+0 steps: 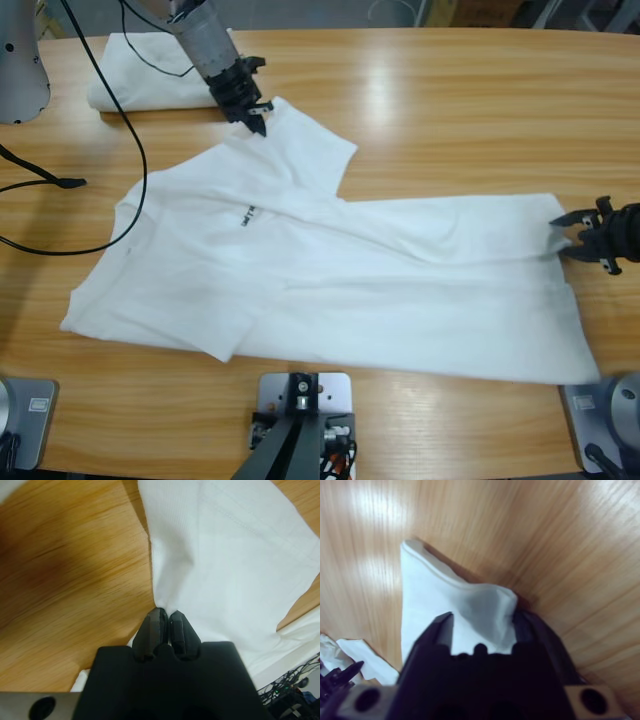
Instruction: Fold clothes
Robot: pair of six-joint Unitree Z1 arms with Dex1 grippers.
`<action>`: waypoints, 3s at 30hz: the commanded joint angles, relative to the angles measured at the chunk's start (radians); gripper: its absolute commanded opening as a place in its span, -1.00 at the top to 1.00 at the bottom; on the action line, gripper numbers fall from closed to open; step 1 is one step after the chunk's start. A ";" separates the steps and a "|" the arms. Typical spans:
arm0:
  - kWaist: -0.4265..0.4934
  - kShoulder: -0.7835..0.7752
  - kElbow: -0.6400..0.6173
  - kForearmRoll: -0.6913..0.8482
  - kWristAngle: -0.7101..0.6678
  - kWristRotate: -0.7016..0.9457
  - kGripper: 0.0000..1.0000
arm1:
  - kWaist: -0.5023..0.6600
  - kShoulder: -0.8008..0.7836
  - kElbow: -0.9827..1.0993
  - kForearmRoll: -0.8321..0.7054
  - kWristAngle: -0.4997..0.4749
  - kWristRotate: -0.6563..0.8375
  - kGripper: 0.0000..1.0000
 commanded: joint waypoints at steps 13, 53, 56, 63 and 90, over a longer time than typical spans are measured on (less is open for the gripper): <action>-0.010 0.022 -0.565 0.161 0.025 0.019 1.00 | 0.041 -0.178 -0.011 0.120 0.019 -0.056 1.00; -0.056 -0.590 0.375 0.146 0.038 0.162 1.00 | 0.116 -0.224 -0.145 0.321 0.142 -0.060 1.00; -0.045 -0.617 0.396 0.148 0.041 0.164 1.00 | 0.116 -0.266 -0.145 0.364 0.144 -0.060 1.00; -0.032 -0.689 0.537 0.135 0.039 0.174 1.00 | 0.119 -0.309 -0.133 0.411 0.178 -0.062 1.00; -0.040 -0.845 1.104 -0.117 -0.060 0.148 1.00 | 0.123 -0.345 -0.146 0.592 0.141 -0.081 1.00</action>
